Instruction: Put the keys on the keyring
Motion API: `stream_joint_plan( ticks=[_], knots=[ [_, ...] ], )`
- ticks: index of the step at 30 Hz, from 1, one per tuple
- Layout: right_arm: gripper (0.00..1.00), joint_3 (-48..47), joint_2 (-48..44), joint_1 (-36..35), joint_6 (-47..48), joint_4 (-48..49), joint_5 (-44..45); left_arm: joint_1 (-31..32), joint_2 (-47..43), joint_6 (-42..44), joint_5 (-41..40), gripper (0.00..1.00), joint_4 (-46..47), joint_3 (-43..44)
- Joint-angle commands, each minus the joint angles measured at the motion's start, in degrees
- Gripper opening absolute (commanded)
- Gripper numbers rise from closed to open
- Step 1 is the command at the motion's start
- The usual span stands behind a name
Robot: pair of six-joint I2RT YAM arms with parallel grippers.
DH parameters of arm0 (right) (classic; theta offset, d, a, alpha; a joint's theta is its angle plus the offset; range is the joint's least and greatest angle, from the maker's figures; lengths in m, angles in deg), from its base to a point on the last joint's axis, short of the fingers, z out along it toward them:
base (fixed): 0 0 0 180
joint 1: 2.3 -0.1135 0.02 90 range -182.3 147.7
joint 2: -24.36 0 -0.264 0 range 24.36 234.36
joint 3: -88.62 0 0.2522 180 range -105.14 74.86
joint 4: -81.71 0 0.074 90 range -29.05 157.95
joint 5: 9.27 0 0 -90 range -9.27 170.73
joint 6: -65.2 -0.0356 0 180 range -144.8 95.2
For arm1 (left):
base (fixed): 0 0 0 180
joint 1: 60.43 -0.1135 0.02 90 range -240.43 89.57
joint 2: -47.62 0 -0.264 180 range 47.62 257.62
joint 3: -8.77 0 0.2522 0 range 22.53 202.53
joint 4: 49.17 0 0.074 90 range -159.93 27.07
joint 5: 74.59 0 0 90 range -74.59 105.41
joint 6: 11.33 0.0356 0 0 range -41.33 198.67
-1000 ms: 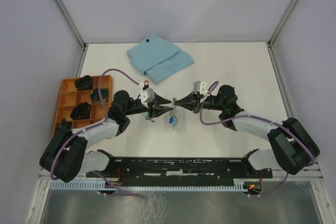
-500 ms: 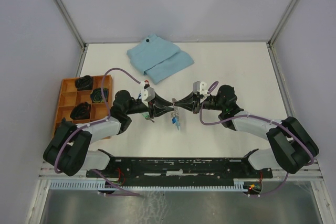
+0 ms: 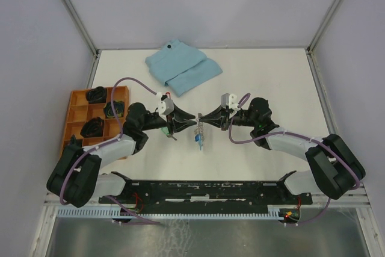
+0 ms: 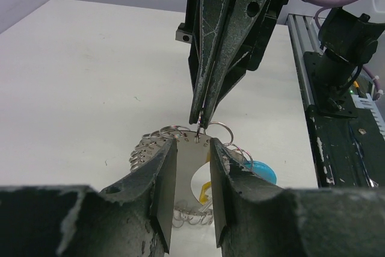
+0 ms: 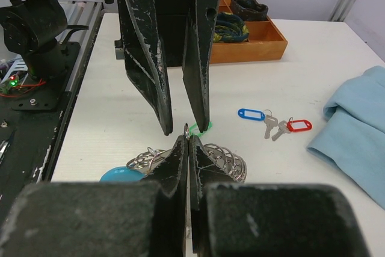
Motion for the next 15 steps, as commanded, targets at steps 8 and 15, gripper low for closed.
stream_joint_plan(
  ticks=[8, 15],
  knots=[
    [0.01, -1.13, -0.64, 0.23, -0.78, 4.52, -2.33, 0.02, 2.33, -3.52, 3.67, 0.26, 3.59, 3.32],
    [0.01, -1.25, -0.69, 0.30, -0.78, 3.98, -2.49, 0.40, 2.75, -3.68, 3.66, 0.16, 3.43, 3.75]
  ],
)
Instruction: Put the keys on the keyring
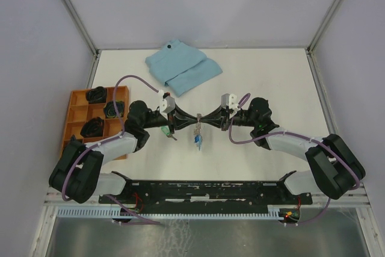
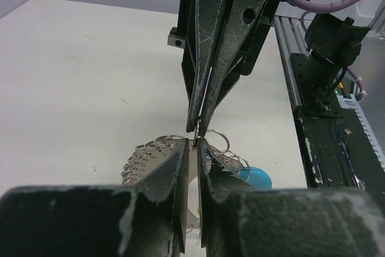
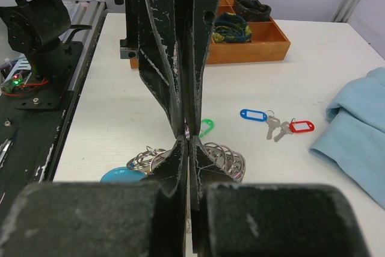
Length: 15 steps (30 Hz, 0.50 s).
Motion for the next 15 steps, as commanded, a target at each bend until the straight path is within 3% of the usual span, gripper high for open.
stream_joint_plan(
  ticks=[1, 5, 8, 10, 13, 15],
  knots=[
    [0.01, -1.30, -0.77, 0.29, -0.69, 3.75, -1.84, 0.33, 0.40, -1.51, 1.05, 0.14, 2.63, 2.35],
    [0.01, -1.40, -1.27, 0.27, -0.02, 2.37, -1.75, 0.69, 0.06, -0.16, 1.13, 0.03, -0.06, 2.96],
    [0.03, -1.62, -2.51, 0.28, 1.76, -0.93, -1.28, 0.64, -0.72, 1.54, 1.24, 0.03, -3.33, 3.37],
    [0.12, -2.34, -4.01, 0.29, 4.41, -6.35, -1.21, 0.75, -1.84, 3.58, 1.11, 0.03, -7.40, 3.94],
    [0.32, -4.58, -7.39, 0.31, 11.31, -19.72, -0.73, 0.93, -4.50, 8.14, -0.86, 0.03, -15.53, 5.40],
    [0.40, -6.07, -10.08, 0.22, 15.87, -28.41, 0.39, 1.35, -6.63, 11.99, -2.65, 0.03, -22.13, 6.75]
  ],
)
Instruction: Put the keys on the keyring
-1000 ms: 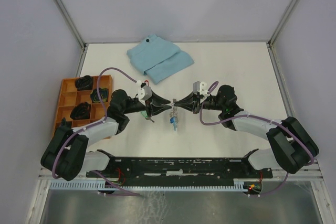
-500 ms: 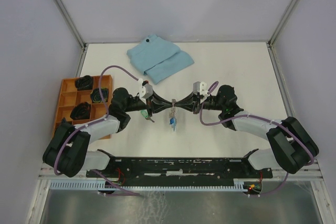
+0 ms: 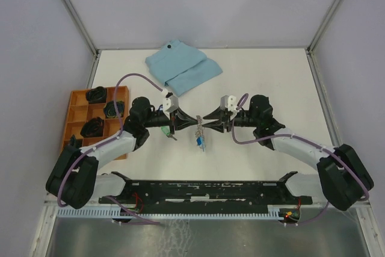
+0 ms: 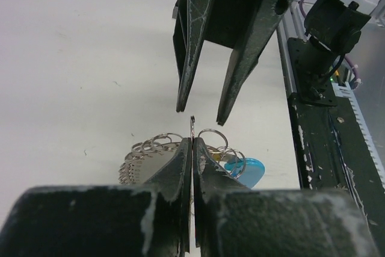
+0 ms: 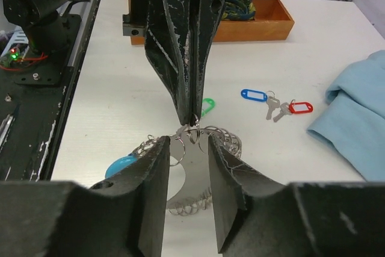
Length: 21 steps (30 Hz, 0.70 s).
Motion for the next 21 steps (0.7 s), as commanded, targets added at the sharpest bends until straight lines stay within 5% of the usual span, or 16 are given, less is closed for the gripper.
stream_joint_plan(
  ticks=[1, 7, 21],
  knots=[
    [0.42, -5.40, -6.71, 0.06, 11.38, -18.98, 1.02, 0.87, -5.57, 10.55, -3.34, 0.03, -14.13, 5.03],
    [0.47, -9.21, -9.33, 0.09, 19.35, -33.29, 4.47, 3.68, -7.78, 18.54, -8.65, 0.03, -29.26, 9.96],
    [0.42, -14.49, -3.64, 0.12, 22.70, -36.41, -0.83, 9.12, -7.25, 24.06, -15.70, 0.03, -41.60, 16.32]
  ],
)
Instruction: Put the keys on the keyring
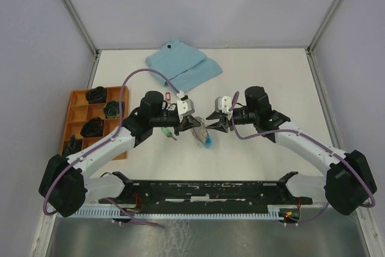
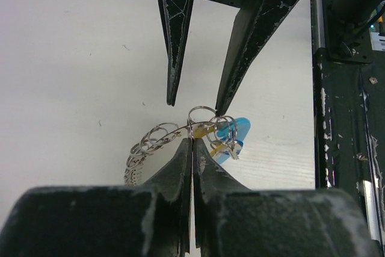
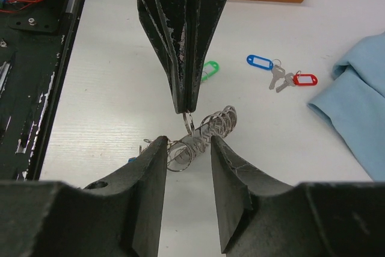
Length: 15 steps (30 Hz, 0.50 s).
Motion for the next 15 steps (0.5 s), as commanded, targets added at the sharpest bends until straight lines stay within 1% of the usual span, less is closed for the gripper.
stream_joint_plan(
  ticks=[1, 7, 15],
  knots=[
    [0.42, -3.57, 1.35, 0.10, 2.24, -0.77, -2.66, 0.90, -0.82, 3.80, -2.22, 0.03, -3.41, 3.85],
    [0.40, -6.05, 3.30, 0.11, 4.25, -3.59, -4.42, 1.90, -0.41, 4.59, -3.63, 0.03, -5.81, 5.25],
    [0.33, -7.76, 4.83, 0.09, 5.69, -5.69, -6.67, 2.31, -0.42, 4.76, -3.80, 0.03, -6.55, 5.93]
  ],
)
